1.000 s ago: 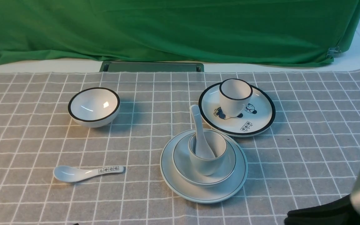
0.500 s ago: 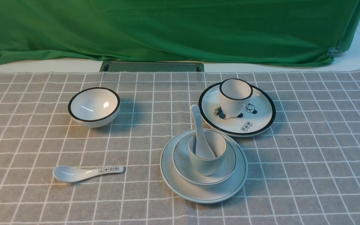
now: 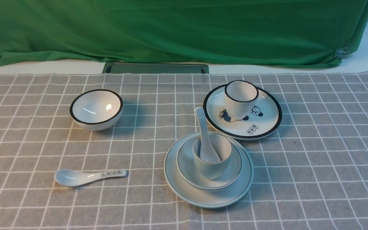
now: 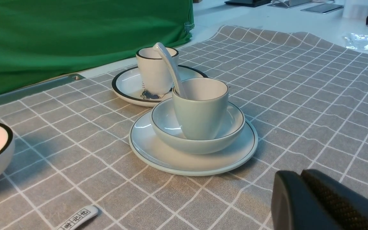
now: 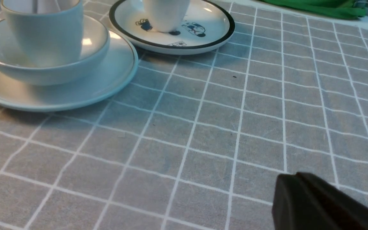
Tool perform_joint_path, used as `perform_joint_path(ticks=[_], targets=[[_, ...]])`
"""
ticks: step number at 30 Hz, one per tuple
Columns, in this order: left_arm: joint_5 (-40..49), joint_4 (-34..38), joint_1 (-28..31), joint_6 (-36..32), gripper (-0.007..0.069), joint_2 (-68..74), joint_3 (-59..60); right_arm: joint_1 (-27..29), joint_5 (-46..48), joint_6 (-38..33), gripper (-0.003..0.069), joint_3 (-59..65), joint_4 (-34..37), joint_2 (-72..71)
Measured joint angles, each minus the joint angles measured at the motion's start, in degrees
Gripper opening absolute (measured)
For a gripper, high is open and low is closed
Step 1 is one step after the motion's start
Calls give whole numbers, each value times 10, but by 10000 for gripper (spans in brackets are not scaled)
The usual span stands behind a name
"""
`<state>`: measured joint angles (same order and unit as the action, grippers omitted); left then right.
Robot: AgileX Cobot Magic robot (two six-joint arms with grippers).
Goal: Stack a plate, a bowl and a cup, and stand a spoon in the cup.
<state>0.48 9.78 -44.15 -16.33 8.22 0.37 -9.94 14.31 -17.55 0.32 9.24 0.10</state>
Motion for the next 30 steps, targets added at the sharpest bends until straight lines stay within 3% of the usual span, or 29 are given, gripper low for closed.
perform_joint_path(ticks=[19,23,25,26,28,30], targets=[[1,-9,7,-2,13,-12,0,0,-1,0,69,0,0,0],[-18,-12,100,-3,13,-43,0,0,-1,0,69,0,0,0],[-23,-12,184,-2,13,-66,0,0,-1,0,69,0,0,0],[-19,-9,257,2,13,-77,0,0,-1,0,69,0,0,0],[-9,-1,301,6,13,-80,0,0,-1,0,70,0,0,0],[27,12,387,30,13,-82,0,0,-2,0,70,0,0,0]])
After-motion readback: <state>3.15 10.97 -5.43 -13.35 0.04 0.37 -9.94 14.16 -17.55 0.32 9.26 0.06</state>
